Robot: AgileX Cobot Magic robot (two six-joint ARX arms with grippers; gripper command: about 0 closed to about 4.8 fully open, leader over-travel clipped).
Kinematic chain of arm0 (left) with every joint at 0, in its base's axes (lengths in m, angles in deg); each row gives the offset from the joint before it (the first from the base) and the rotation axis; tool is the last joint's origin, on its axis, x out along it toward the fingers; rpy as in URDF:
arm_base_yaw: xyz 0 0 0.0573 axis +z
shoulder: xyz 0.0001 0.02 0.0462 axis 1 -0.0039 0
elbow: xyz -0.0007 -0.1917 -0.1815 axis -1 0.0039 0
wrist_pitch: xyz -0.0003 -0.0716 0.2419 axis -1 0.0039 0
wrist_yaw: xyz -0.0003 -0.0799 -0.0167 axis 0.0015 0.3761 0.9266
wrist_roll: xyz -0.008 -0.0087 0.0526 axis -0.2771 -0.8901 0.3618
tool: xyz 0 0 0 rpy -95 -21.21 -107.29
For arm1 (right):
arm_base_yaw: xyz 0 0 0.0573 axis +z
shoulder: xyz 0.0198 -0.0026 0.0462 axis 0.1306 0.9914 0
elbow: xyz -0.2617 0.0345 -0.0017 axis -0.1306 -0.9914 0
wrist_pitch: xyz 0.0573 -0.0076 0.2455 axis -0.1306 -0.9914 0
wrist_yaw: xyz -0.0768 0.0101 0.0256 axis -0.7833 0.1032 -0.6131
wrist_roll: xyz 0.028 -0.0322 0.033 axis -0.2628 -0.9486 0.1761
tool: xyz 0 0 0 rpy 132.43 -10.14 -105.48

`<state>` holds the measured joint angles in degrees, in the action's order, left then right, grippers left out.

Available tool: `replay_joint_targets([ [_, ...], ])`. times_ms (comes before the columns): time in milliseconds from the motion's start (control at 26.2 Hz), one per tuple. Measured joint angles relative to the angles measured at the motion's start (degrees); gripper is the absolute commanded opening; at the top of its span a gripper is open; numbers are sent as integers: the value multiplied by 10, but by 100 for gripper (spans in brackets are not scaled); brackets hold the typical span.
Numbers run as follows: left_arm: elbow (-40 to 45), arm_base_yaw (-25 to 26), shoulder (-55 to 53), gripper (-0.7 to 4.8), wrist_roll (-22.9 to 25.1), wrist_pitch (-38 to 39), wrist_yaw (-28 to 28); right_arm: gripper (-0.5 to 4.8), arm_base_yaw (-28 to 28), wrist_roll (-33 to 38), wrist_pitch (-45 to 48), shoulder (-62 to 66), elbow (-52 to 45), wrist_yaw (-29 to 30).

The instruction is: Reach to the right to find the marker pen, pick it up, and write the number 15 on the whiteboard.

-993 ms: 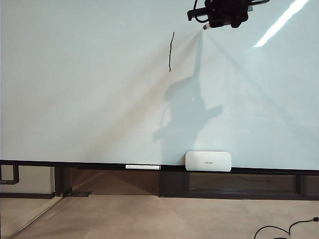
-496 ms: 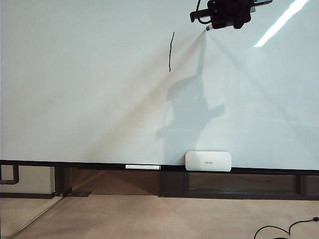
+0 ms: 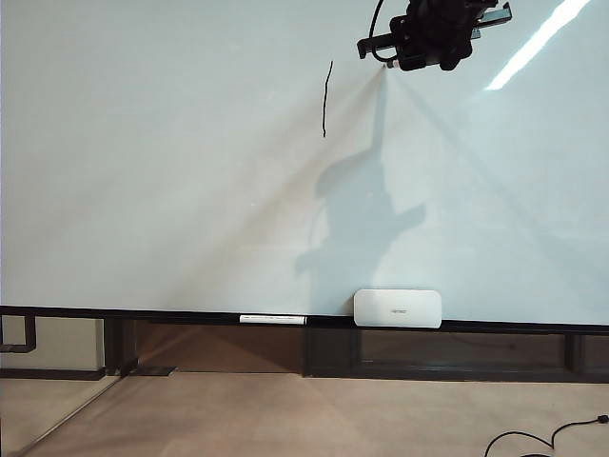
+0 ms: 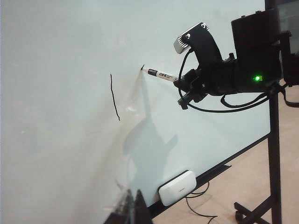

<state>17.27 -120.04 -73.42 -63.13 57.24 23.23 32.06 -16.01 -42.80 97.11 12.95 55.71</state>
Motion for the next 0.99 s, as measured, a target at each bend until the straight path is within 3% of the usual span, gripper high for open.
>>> replay_joint_targets([
  [993, 0, 0, 0, -6, 3, 0, 0, -2, 0, 0, 12, 9, 0, 72],
])
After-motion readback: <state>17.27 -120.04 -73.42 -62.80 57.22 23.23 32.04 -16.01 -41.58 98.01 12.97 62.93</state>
